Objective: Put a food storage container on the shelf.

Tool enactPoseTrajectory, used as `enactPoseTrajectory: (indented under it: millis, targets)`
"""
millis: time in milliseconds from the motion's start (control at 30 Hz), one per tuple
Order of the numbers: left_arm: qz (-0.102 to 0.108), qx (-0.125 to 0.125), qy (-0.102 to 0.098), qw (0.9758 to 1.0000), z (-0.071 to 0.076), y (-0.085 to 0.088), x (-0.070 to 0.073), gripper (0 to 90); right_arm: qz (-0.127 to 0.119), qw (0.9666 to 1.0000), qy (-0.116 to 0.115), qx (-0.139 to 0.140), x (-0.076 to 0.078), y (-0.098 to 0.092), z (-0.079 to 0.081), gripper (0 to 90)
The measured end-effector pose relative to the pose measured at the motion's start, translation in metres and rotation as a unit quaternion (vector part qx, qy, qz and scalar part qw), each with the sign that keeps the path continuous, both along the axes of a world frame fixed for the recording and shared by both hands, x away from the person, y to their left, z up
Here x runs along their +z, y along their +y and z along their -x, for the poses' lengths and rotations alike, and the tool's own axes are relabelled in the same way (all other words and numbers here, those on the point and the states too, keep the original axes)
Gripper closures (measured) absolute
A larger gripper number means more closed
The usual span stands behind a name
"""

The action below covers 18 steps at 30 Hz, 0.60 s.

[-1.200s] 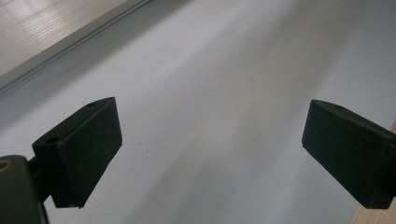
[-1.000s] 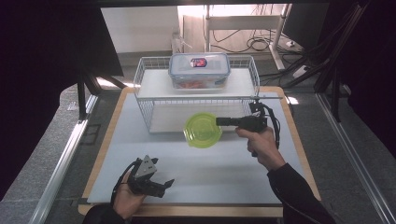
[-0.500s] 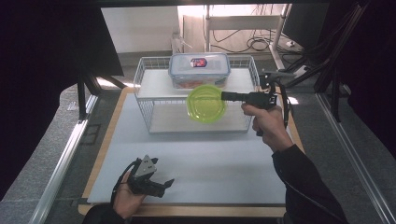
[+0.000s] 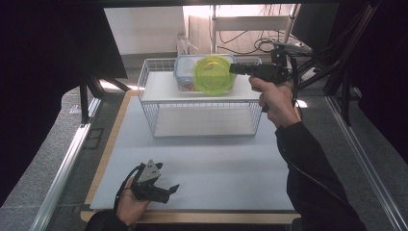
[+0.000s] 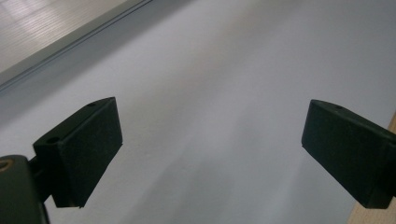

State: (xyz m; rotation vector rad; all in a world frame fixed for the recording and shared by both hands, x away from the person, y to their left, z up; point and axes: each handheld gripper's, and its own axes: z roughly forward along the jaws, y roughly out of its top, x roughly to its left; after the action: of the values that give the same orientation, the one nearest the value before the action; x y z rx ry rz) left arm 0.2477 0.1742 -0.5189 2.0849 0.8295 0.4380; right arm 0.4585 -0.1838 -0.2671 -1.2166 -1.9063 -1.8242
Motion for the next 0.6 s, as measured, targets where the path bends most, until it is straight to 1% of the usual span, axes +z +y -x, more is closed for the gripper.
enactPoseTrajectory:
  millis: [100,200,300,400,433,500,533,600]
  targets:
    - [0.004,0.0,-0.006,1.0,0.001,0.001,0.001,5.2,0.006,0.9998,-0.001,-0.017,0.009,0.006,-0.012,84.2]
    - [0.007,0.0,-0.009,0.9999,0.001,0.001,0.002,5.2,0.006,0.9995,0.003,-0.03,0.012,0.011,-0.024,84.2]
    - [0.008,-0.002,-0.008,0.9999,0.001,0.001,0.002,5.3,0.002,0.999,0.009,-0.045,0.012,0.016,-0.036,84.1]
    - [0.009,-0.005,-0.008,0.9999,0.001,0.001,0.002,5.3,0.004,0.9983,0.018,-0.056,0.01,0.02,-0.048,84.0]
    - [0.01,-0.005,-0.007,0.9999,0.001,0.001,0.002,5.3,-0.002,0.998,0.021,-0.059,0.009,0.021,-0.052,83.9]
    - [0.01,-0.006,-0.007,0.9999,0.001,0.001,0.002,5.3,-0.009,0.9978,0.03,-0.059,0.008,0.022,-0.058,83.5]
    - [0.01,-0.007,-0.006,0.9999,0.001,0.001,0.002,5.3,-0.009,0.9976,0.03,-0.062,0.007,0.023,-0.06,82.5]
    - [0.009,-0.008,-0.004,0.9999,0.001,0.001,0.001,5.3,0.005,0.9967,0.022,-0.078,0.007,0.025,-0.063,81.0]
